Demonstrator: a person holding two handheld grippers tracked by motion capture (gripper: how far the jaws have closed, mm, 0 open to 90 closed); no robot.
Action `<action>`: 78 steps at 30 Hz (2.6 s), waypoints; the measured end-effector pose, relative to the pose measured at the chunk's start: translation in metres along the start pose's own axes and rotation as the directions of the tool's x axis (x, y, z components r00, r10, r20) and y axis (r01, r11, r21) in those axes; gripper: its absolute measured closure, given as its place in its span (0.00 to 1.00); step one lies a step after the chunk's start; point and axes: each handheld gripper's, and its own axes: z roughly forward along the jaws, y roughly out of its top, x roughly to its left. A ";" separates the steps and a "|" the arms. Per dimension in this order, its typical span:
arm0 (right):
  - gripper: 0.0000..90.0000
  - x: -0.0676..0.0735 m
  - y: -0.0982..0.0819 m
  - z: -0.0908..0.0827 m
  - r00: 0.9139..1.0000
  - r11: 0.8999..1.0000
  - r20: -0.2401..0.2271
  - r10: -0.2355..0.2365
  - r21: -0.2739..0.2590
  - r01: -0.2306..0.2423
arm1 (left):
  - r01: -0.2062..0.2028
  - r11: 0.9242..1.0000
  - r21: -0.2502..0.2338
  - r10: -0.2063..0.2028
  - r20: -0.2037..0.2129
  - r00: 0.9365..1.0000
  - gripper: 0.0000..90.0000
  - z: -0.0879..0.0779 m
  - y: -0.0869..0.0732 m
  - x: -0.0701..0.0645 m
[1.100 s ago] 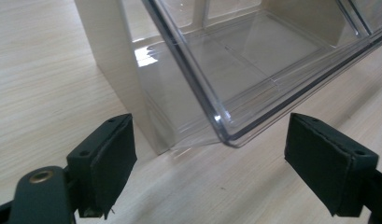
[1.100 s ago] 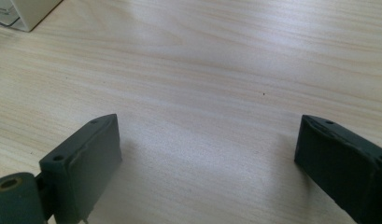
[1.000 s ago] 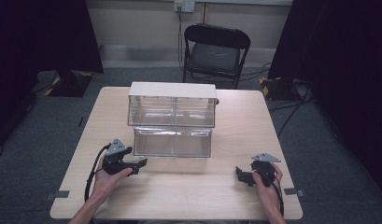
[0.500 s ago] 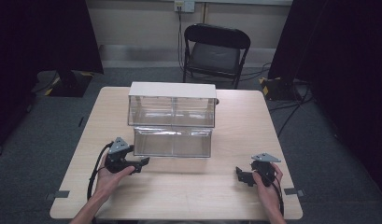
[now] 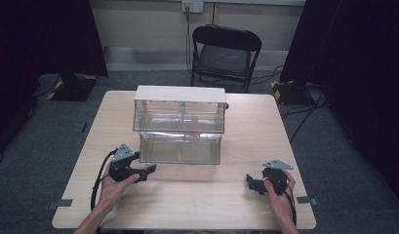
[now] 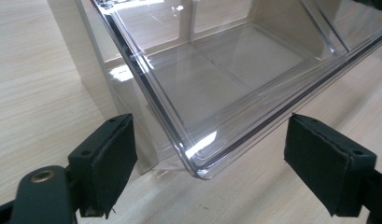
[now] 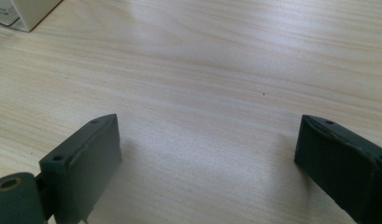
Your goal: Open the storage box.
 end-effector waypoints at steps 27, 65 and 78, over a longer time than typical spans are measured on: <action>0.07 0.000 0.000 0.000 1.000 1.000 0.000 0.000 0.000 0.000 | 0.011 1.000 -0.025 -0.010 0.026 1.000 0.17 -0.003 0.001 0.000; 0.07 0.000 0.000 0.000 1.000 1.000 0.000 0.001 0.001 -0.001 | 0.038 0.997 -0.067 -0.038 0.007 0.999 0.17 -0.006 0.004 0.001; 0.06 0.001 0.001 0.001 1.000 1.000 0.000 0.002 0.004 -0.002 | 0.051 0.995 -0.082 -0.051 0.005 0.999 0.17 -0.007 0.011 0.002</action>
